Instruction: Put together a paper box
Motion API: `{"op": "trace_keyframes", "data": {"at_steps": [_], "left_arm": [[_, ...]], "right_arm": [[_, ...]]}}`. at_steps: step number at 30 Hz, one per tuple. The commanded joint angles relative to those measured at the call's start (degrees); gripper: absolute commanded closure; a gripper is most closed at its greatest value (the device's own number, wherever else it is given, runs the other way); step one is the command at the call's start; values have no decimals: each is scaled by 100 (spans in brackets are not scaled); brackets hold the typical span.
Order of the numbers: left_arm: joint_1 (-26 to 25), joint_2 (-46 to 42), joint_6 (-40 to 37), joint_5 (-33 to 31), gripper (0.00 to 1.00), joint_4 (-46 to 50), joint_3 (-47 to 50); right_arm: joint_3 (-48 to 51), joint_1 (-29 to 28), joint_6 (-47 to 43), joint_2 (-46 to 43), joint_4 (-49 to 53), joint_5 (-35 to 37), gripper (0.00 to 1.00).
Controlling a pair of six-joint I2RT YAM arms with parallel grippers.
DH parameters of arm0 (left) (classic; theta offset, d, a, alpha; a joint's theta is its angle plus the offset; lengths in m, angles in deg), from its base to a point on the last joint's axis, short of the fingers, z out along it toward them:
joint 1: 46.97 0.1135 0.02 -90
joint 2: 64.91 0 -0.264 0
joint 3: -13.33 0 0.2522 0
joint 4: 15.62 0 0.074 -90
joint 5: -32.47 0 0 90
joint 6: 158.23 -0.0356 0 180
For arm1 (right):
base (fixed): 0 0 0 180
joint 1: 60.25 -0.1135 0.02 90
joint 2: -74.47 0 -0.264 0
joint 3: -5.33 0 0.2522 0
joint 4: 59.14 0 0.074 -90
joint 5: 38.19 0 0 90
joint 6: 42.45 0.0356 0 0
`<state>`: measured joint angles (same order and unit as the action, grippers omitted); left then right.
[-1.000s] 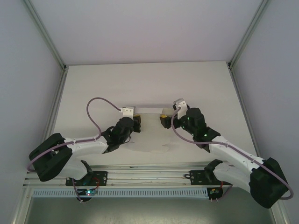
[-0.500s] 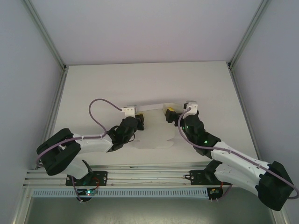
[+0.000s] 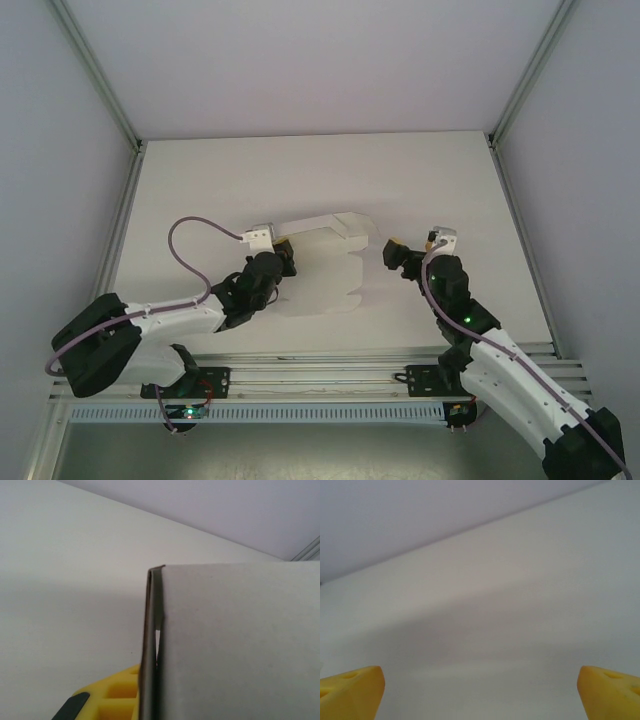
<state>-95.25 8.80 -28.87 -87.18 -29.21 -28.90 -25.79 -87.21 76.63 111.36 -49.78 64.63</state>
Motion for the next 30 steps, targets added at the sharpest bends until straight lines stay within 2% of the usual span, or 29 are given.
{"op": "trace_keyframes", "data": {"at_steps": [1,7,16,25,30], "left_arm": [[6,-181,185,-224,100,135,104],[10,-141,220,-133,100,110,114],[4,-112,335,-49,100,100,122],[2,-68,449,-129,100,133,113],[5,-33,283,186,100,-164,138]], "right_arm": [[32,42,37,299,-125,-608,2],[22,27,116,1044,-1034,-1023,2],[81,-240,-51,1365,-2117,-738,2],[-47,-673,-238,1347,-2097,-757,2],[-176,-784,-365,1506,-2047,-584,2]]}}
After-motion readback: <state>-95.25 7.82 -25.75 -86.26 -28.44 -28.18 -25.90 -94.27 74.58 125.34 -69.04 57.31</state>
